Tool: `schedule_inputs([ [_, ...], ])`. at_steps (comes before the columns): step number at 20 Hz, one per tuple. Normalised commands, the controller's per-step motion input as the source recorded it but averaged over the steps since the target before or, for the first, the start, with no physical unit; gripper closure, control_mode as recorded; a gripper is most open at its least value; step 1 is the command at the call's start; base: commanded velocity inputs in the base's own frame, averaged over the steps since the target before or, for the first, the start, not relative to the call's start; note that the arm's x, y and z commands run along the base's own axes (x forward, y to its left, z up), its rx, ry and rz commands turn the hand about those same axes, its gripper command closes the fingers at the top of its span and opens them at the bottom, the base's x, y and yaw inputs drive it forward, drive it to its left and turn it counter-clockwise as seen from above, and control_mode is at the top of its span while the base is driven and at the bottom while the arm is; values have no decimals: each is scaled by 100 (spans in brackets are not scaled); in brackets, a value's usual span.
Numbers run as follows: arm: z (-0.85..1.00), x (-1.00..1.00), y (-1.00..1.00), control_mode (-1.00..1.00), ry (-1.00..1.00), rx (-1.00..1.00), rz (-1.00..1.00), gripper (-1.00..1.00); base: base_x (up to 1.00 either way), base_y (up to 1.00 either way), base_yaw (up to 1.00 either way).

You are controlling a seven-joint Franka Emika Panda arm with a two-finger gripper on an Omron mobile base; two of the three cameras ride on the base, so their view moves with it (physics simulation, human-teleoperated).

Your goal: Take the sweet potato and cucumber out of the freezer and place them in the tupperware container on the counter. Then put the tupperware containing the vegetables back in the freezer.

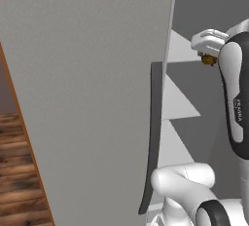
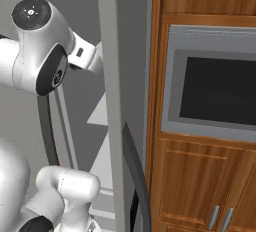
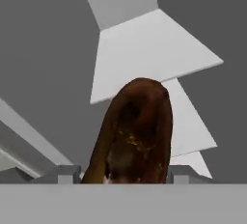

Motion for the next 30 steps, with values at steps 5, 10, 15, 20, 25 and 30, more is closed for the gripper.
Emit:
schedule_inputs([
  [5, 0, -99, 17, -100, 27, -1, -3, 100, 0, 0, 0],
  [10, -4, -61, 25, -100, 25, -6, 0, 100, 0, 0, 0],
  [15, -35, -3, 31, -100, 37, -9, 0, 100, 0, 0, 0],
  [20, -61, 23, 19, -100, 41, -4, 0, 100, 0, 0, 0],
  [25, -35, 2, 17, 100, 17, -1, 0, 100, -16, 20, 0],
  [30, 0, 0, 0, 100, 0, 0, 0, 100, -91, 85, -15],
])
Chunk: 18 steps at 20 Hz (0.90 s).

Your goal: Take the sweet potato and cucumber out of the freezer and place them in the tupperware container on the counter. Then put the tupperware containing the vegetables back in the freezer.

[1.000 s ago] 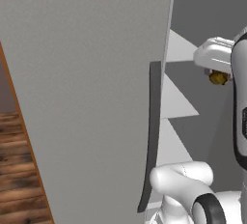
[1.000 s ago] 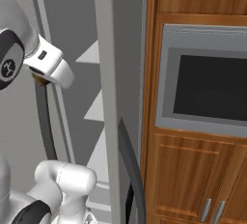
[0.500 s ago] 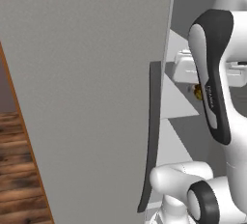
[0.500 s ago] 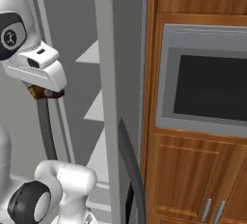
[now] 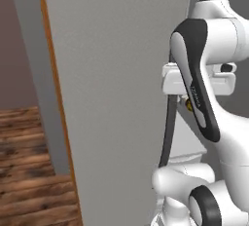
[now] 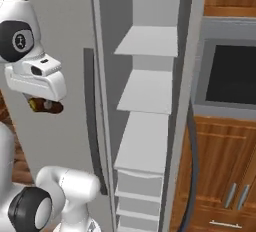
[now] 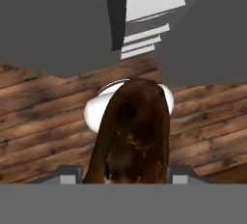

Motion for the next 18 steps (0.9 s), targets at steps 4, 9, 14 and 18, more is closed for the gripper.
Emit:
schedule_inputs([
  [4, 0, 0, 0, 100, 0, 0, 0, 100, -91, 70, -52],
  [9, 0, 0, 0, 100, 0, 0, 0, 100, -80, 44, -66],
  [14, 0, 0, 0, 100, 0, 0, 0, 100, -80, 36, -70],
  [18, 0, 0, 0, 100, 0, 0, 0, 100, -100, 30, -67],
])
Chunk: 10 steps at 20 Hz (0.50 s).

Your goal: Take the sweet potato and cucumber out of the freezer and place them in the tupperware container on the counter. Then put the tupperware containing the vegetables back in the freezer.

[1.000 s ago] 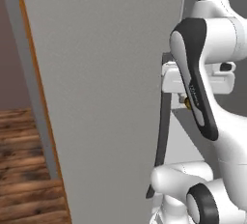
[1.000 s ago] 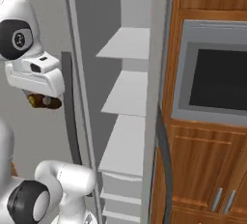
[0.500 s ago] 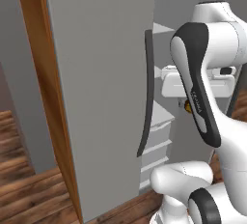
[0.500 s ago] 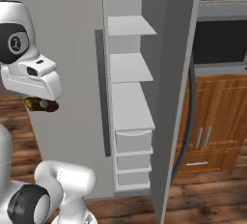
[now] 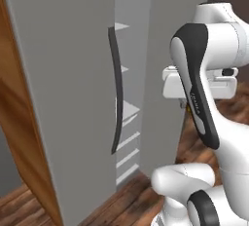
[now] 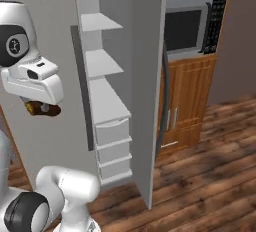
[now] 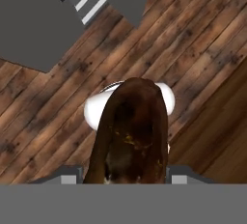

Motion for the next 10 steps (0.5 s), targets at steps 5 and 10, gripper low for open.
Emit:
schedule_inputs([
  [5, 0, 0, 0, 100, 0, 0, 0, 100, -100, 22, -63],
  [10, 0, 0, 0, 100, 0, 0, 0, 100, -100, 23, -54],
])
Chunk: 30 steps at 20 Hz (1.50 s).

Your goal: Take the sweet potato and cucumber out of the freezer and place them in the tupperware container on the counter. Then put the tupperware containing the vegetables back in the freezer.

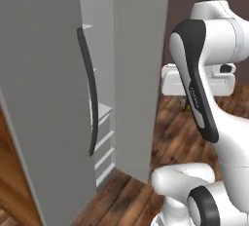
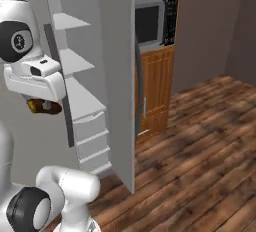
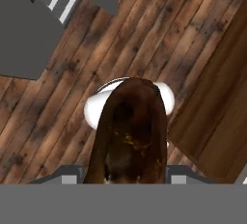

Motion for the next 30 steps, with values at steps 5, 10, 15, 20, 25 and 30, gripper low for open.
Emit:
schedule_inputs([
  [5, 0, 0, 0, 100, 0, 0, 0, 100, -100, 36, -51],
  [10, 0, 0, 0, 100, 0, 0, 0, 100, -100, 57, -59],
  [15, 0, 0, 0, 100, 0, 0, 0, 100, -100, 16, -54],
  [20, 0, 0, 0, 100, 0, 0, 0, 100, -100, -2, -46],
  [25, 0, 0, 0, 100, 0, 0, 0, 100, -77, -56, -24],
  [30, 0, 0, 0, 100, 0, 0, 0, 100, -8, -99, -3],
])
